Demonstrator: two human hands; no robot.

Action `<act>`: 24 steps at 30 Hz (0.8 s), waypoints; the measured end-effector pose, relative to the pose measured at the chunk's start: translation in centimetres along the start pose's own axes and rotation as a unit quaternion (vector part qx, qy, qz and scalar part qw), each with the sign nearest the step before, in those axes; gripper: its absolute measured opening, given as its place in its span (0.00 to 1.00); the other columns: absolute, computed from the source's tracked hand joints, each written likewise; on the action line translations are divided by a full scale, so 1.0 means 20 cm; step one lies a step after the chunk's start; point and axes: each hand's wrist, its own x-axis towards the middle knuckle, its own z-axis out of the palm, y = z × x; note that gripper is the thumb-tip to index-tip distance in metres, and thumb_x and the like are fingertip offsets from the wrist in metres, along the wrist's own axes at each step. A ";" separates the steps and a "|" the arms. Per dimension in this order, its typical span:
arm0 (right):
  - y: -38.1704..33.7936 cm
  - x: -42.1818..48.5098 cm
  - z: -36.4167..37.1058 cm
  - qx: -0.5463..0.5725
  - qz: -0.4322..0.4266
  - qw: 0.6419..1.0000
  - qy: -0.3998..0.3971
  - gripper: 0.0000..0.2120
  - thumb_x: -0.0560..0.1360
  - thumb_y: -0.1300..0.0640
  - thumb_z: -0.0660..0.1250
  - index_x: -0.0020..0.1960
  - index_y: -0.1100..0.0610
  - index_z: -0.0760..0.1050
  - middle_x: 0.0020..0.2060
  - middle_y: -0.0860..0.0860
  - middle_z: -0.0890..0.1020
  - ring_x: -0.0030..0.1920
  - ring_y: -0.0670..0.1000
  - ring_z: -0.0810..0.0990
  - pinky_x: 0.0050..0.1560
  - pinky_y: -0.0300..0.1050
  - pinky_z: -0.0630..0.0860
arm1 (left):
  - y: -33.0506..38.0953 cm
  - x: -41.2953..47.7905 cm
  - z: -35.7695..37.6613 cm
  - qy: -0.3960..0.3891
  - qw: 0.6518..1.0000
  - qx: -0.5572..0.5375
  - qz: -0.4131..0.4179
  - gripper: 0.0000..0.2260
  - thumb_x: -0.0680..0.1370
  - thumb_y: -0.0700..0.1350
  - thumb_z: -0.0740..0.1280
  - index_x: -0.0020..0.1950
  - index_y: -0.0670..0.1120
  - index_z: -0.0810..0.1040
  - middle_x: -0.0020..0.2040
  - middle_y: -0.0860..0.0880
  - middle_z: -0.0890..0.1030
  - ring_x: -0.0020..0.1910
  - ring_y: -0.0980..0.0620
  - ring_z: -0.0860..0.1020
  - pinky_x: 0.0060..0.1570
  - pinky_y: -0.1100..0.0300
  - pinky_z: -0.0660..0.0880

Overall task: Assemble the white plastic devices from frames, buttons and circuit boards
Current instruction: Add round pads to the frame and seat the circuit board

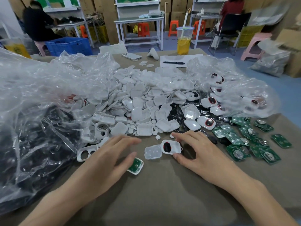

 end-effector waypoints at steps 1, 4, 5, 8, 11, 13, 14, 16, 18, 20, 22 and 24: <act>0.00 0.00 0.00 0.001 0.001 1.000 0.001 0.27 0.76 0.40 0.66 0.74 0.44 0.68 0.56 0.35 0.73 0.58 0.39 0.68 0.61 0.23 0.59 | 0.01 0.05 0.01 -0.022 1.000 0.011 -0.004 0.19 0.80 0.62 0.58 0.70 0.60 0.72 0.62 0.69 0.72 0.64 0.67 0.71 0.62 0.67 0.69; 0.00 0.00 0.00 0.008 0.005 1.000 0.004 0.27 0.76 0.42 0.67 0.74 0.44 0.68 0.55 0.36 0.74 0.59 0.40 0.69 0.61 0.26 0.61 | 0.04 0.17 0.03 -0.090 0.996 0.018 -0.020 0.21 0.80 0.64 0.57 0.71 0.60 0.71 0.60 0.68 0.70 0.62 0.68 0.70 0.62 0.67 0.68; 0.00 0.00 0.00 0.010 0.005 1.000 0.006 0.27 0.76 0.42 0.68 0.74 0.44 0.68 0.55 0.37 0.74 0.59 0.41 0.69 0.61 0.27 0.61 | 0.05 0.20 0.04 -0.107 0.994 0.020 -0.022 0.20 0.81 0.63 0.58 0.70 0.60 0.71 0.58 0.67 0.70 0.61 0.68 0.70 0.61 0.68 0.68; 0.01 -0.01 0.01 0.009 -0.001 1.000 0.009 0.27 0.76 0.42 0.68 0.74 0.44 0.68 0.56 0.37 0.74 0.59 0.41 0.69 0.62 0.30 0.63 | 0.05 0.25 0.05 -0.145 0.989 0.016 -0.033 0.12 0.81 0.61 0.63 0.61 0.60 0.75 0.54 0.64 0.70 0.57 0.67 0.69 0.56 0.70 0.67; 0.03 0.00 0.02 0.011 -0.009 1.000 0.015 0.27 0.76 0.42 0.67 0.74 0.44 0.68 0.55 0.36 0.74 0.59 0.41 0.70 0.63 0.33 0.65 | 0.05 0.26 0.05 -0.135 0.990 -0.018 -0.042 0.08 0.79 0.62 0.66 0.50 0.59 0.75 0.51 0.64 0.72 0.55 0.64 0.71 0.52 0.70 0.68; 0.04 0.00 0.02 0.015 -0.014 1.000 0.016 0.27 0.76 0.41 0.67 0.74 0.43 0.68 0.54 0.34 0.73 0.58 0.41 0.70 0.63 0.34 0.66 | 0.05 0.25 0.05 -0.123 0.991 -0.032 -0.040 0.08 0.79 0.61 0.66 0.48 0.59 0.74 0.50 0.65 0.75 0.53 0.63 0.73 0.49 0.70 0.69; 0.04 0.00 0.03 0.019 -0.016 1.000 0.017 0.28 0.76 0.41 0.67 0.74 0.42 0.67 0.53 0.34 0.73 0.58 0.41 0.70 0.62 0.34 0.66 | 0.06 0.25 0.05 -0.112 0.991 -0.051 -0.047 0.04 0.80 0.58 0.67 0.48 0.60 0.75 0.49 0.65 0.77 0.51 0.62 0.75 0.47 0.70 0.70; 0.05 0.00 0.03 0.027 -0.021 0.999 0.019 0.28 0.75 0.40 0.66 0.74 0.40 0.65 0.53 0.34 0.74 0.59 0.42 0.71 0.62 0.34 0.66 | 0.07 0.26 0.06 -0.076 0.987 -0.120 -0.073 0.05 0.81 0.50 0.68 0.49 0.62 0.76 0.45 0.61 0.81 0.44 0.61 0.79 0.43 0.72 0.71; 0.05 -0.01 0.04 0.034 -0.024 0.999 0.022 0.29 0.75 0.39 0.65 0.74 0.38 0.64 0.54 0.33 0.74 0.59 0.41 0.71 0.63 0.32 0.65 | 0.10 0.30 0.06 -0.045 0.973 -0.205 -0.098 0.07 0.80 0.47 0.69 0.49 0.60 0.79 0.43 0.56 0.84 0.41 0.59 0.80 0.43 0.70 0.73; 0.06 -0.01 0.04 0.041 -0.027 0.998 0.025 0.29 0.74 0.38 0.65 0.74 0.36 0.62 0.55 0.31 0.73 0.60 0.41 0.70 0.62 0.29 0.64 | 0.14 0.34 0.06 -0.032 0.957 -0.262 -0.118 0.06 0.79 0.46 0.70 0.49 0.58 0.82 0.42 0.54 0.84 0.38 0.58 0.80 0.42 0.65 0.75; 0.06 0.00 0.04 0.050 -0.026 0.998 0.026 0.30 0.73 0.37 0.65 0.73 0.33 0.60 0.56 0.30 0.72 0.60 0.40 0.71 0.62 0.29 0.64 | 0.19 0.37 0.09 -0.041 0.952 -0.273 -0.136 0.04 0.79 0.45 0.70 0.48 0.54 0.83 0.40 0.52 0.84 0.35 0.58 0.80 0.41 0.63 0.76; 0.06 0.00 0.04 0.054 -0.025 0.998 0.026 0.32 0.73 0.39 0.66 0.74 0.35 0.60 0.55 0.31 0.73 0.60 0.40 0.71 0.62 0.31 0.65 | 0.22 0.39 0.12 -0.059 0.957 -0.242 -0.147 0.04 0.79 0.45 0.70 0.49 0.53 0.84 0.40 0.52 0.84 0.36 0.58 0.80 0.43 0.60 0.78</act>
